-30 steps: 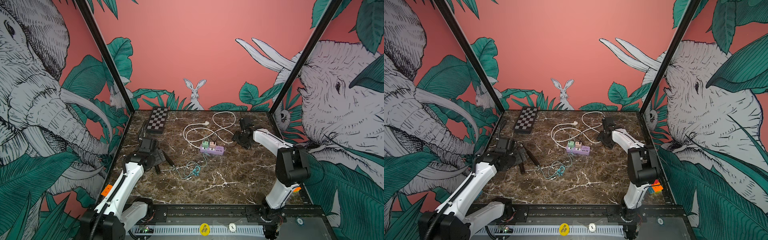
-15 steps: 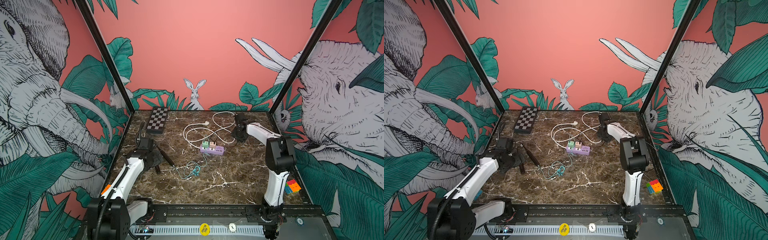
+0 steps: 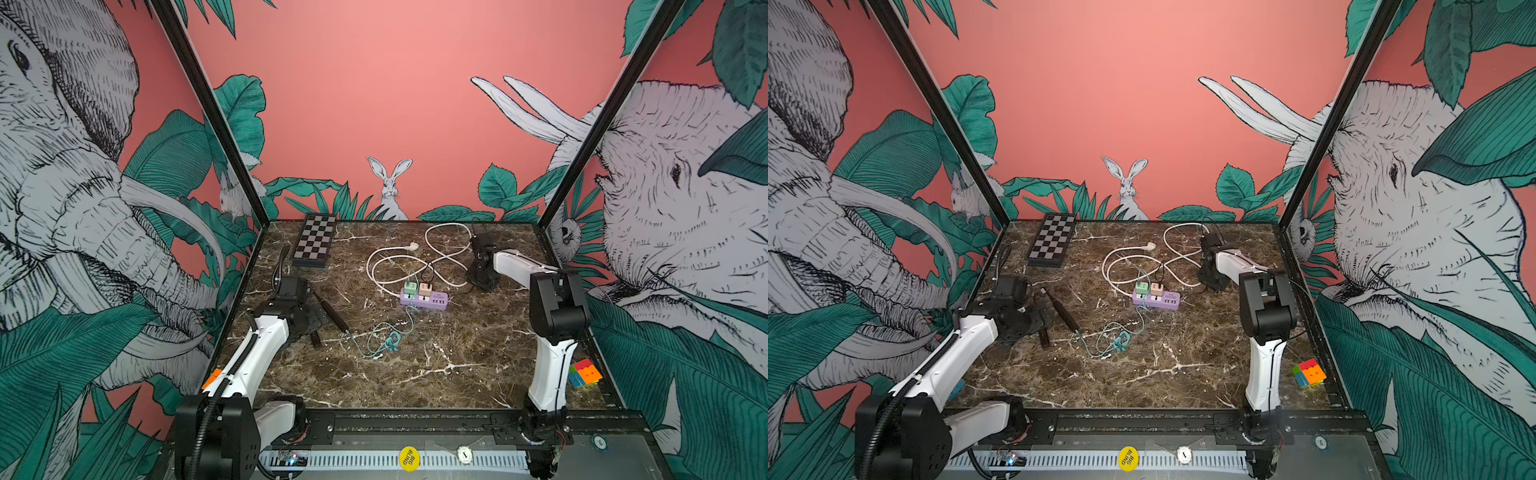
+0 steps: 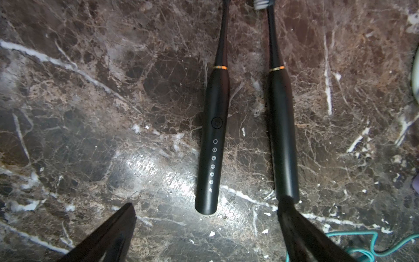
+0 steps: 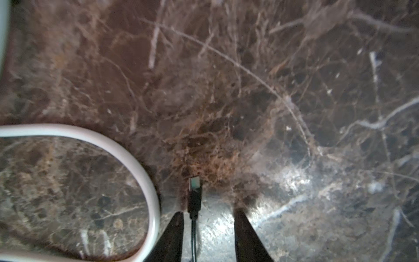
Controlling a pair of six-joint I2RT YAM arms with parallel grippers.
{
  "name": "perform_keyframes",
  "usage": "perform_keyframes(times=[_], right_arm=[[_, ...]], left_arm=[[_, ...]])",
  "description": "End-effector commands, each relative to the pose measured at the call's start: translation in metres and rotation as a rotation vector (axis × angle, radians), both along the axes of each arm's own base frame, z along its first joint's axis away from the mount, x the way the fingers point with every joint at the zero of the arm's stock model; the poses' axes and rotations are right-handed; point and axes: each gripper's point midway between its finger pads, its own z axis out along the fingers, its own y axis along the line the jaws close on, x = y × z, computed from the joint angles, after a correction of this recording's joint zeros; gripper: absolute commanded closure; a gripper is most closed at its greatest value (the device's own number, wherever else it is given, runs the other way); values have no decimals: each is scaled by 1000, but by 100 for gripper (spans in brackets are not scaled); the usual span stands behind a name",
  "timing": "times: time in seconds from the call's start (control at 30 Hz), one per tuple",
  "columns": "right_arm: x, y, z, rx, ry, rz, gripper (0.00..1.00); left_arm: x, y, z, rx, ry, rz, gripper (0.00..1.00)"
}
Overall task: Charge the electric toothbrush
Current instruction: Pick up the charging cable from the center of the board.
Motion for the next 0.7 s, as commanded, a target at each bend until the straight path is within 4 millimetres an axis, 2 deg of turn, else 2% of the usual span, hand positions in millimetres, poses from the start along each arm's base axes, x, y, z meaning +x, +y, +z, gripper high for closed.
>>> perform_keyframes(times=[0.0, 0.07, 0.17, 0.4, 0.57, 0.67], right_arm=[[-3, 3, -13, 0, 28, -7, 66], [-3, 3, -14, 0, 24, -10, 68], [-2, 5, -13, 0, 14, -10, 76], [-8, 1, -19, -24, 33, -22, 80], [-7, 3, -12, -21, 15, -21, 86], [-6, 7, -12, -8, 22, -17, 93]], left_arm=[[-3, 1, -5, -3, 16, 7, 1], [-3, 1, -6, -1, 22, 7, 1], [-2, 3, -6, 10, 23, 5, 1], [-4, 3, -10, 8, 35, 8, 1], [-5, 4, -10, 14, 42, 11, 1], [-5, 4, -11, 13, 46, 11, 1]])
